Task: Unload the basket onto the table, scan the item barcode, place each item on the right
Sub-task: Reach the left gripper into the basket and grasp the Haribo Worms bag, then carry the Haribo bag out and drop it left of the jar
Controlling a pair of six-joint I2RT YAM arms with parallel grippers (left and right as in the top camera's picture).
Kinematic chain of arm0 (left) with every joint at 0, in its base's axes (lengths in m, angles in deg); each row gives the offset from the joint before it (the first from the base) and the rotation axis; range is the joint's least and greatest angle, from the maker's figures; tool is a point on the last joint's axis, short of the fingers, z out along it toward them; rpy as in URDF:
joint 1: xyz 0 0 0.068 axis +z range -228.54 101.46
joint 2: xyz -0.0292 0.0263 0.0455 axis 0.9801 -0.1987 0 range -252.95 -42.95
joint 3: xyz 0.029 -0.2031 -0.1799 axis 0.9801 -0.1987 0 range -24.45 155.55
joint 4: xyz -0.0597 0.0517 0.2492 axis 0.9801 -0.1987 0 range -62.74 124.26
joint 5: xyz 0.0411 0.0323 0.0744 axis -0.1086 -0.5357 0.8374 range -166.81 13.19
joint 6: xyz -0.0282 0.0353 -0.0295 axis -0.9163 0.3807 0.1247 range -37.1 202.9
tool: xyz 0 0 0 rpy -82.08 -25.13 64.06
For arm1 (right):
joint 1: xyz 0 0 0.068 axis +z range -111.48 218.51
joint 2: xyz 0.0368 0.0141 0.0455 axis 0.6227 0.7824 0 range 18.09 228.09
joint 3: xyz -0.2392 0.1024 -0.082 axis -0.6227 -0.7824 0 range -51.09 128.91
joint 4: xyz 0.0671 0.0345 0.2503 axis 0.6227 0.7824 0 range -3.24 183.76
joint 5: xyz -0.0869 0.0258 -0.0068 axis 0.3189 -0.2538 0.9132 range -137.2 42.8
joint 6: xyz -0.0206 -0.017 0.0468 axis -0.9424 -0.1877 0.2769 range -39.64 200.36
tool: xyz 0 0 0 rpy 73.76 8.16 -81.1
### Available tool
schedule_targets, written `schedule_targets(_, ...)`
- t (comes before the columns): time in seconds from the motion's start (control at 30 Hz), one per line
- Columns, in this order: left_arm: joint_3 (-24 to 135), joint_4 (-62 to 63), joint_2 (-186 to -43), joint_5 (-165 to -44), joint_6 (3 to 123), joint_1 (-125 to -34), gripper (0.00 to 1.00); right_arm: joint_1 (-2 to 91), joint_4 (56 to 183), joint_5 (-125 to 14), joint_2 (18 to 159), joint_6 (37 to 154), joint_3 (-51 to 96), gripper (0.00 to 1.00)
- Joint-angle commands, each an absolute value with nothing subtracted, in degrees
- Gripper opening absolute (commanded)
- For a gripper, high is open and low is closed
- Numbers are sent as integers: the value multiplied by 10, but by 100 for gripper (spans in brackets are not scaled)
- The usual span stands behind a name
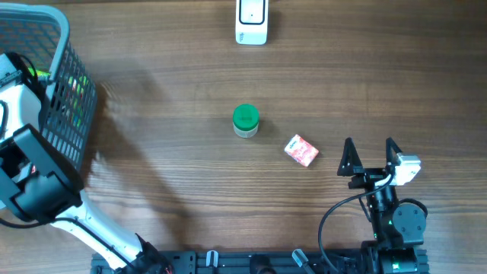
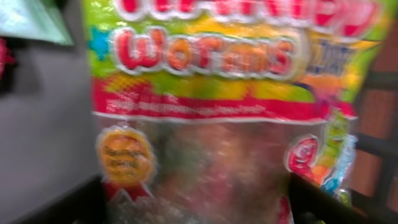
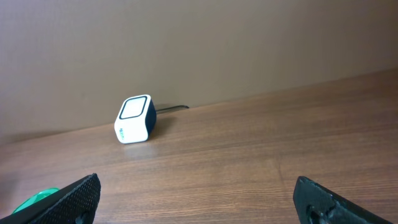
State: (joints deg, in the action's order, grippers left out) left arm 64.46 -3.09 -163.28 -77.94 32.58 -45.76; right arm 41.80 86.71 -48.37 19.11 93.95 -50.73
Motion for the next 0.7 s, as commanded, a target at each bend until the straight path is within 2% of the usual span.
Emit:
schedule_targets(0.0,624,-57,-1694,-780,332,-465,12,421,864,-476,189,940,-508,100)
schedule_targets(0.03,624,-66,-1686,-765,333,-464,4,421,864,-476,189,941,-508,100)
schedule_targets(0.27,639,-98,-1582,-749,377,-443,4,421,864,-476,189,941,-508,100)
schedule_targets(0.67,738,-176,-1238,-702,392,-399,4,421,864,-476,189,941,-508,100)
